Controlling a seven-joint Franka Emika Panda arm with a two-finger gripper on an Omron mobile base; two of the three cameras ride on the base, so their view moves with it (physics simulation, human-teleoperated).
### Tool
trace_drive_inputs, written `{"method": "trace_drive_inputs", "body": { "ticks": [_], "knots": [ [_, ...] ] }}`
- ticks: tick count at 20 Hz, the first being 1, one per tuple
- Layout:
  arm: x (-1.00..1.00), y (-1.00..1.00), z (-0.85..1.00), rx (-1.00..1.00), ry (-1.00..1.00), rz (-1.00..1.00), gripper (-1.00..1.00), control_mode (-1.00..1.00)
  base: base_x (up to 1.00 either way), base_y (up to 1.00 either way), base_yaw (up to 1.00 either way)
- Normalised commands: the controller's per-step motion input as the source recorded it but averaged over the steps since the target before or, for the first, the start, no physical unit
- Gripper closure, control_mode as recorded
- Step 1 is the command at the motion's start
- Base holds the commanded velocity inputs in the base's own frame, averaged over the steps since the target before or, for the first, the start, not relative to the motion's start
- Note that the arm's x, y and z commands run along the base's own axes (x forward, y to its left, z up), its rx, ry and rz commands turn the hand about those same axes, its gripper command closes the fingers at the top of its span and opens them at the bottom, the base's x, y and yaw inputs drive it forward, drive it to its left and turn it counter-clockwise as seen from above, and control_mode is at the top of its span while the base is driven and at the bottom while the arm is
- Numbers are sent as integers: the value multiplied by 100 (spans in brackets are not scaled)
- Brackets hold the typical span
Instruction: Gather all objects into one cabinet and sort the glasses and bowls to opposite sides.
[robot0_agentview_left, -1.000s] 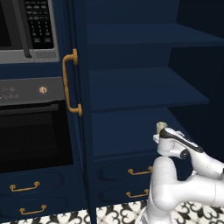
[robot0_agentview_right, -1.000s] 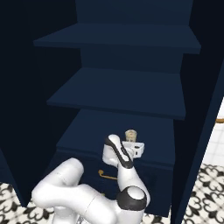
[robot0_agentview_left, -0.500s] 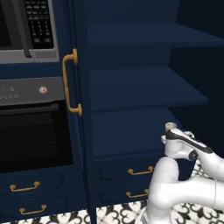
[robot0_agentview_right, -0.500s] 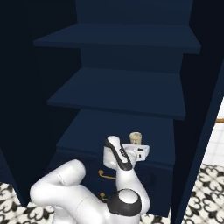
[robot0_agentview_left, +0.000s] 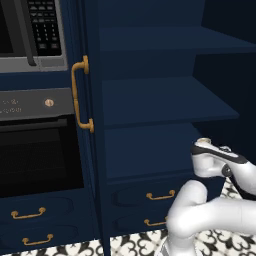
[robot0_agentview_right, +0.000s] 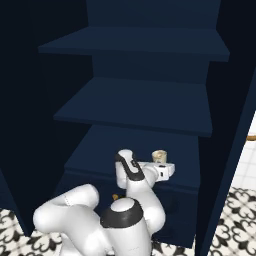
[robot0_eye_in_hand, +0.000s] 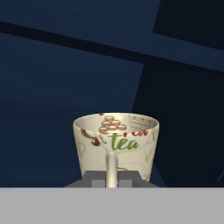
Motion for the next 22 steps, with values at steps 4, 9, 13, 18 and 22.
{"method": "trace_drive_inputs", "body": {
  "ticks": [4, 9, 13, 18, 22],
  "knots": [
    [-39, 5, 39, -5, 7, -14, 100, -100, 0, 0, 0],
    [-55, 9, 37, -1, 1, -11, 100, -100, 0, 0, 0],
    [-51, 7, 45, 0, 0, -9, 100, -100, 0, 0, 0],
    [-34, 1, 67, 3, 2, -4, 100, -100, 0, 0, 0],
    [-30, 0, 79, 6, 12, -1, 100, -100, 0, 0, 0]
  ]
}}
